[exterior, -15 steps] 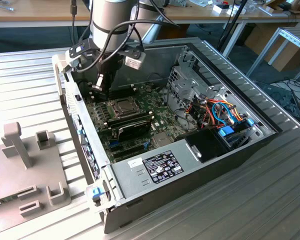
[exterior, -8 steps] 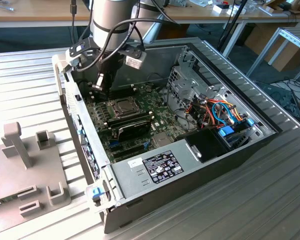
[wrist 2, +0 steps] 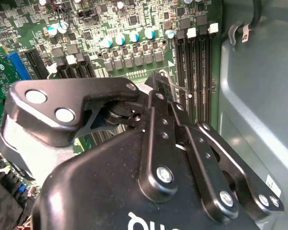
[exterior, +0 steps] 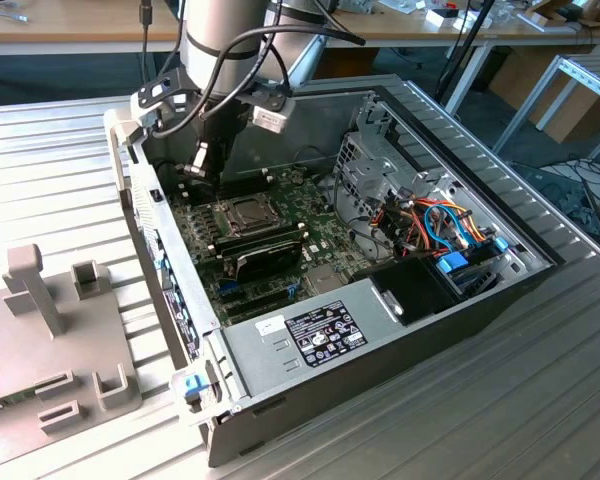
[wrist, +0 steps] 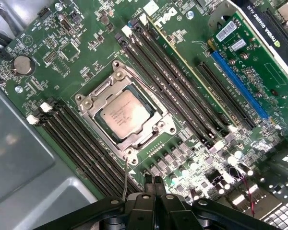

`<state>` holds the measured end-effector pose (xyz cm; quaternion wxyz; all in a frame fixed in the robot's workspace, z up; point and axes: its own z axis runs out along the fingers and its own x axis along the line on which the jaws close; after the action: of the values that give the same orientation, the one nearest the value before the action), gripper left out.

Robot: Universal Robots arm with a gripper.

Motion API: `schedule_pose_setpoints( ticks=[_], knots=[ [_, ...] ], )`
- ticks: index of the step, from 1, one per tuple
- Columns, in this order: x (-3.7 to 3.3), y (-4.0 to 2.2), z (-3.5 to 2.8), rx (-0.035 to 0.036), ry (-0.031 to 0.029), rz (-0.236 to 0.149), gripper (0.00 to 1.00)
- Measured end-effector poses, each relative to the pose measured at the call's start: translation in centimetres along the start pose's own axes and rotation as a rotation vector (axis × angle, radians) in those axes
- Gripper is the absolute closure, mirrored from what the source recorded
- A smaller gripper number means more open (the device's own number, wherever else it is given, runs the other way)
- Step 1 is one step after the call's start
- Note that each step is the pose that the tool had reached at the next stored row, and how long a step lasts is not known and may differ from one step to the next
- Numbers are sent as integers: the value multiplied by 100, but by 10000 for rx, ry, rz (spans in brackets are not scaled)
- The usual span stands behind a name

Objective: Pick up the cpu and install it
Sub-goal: 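Close the cpu cover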

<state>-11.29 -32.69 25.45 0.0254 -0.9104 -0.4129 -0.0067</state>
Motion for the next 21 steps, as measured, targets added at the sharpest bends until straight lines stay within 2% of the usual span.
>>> schedule_pose_setpoints(
  ticks=[4,8,10,12,13,17,18,21],
  knots=[
    [-18,-21,0,54,122,-2,89],
    [-33,-39,1,168,296,-1,89],
    [-43,-51,2,320,501,3,89],
    [-49,-58,2,437,654,4,89],
    [-50,-60,2,470,696,6,89],
    [-52,-62,4,493,723,16,89],
    [-54,-62,4,520,755,15,89],
    [-57,-66,5,689,960,15,89]
  ],
)
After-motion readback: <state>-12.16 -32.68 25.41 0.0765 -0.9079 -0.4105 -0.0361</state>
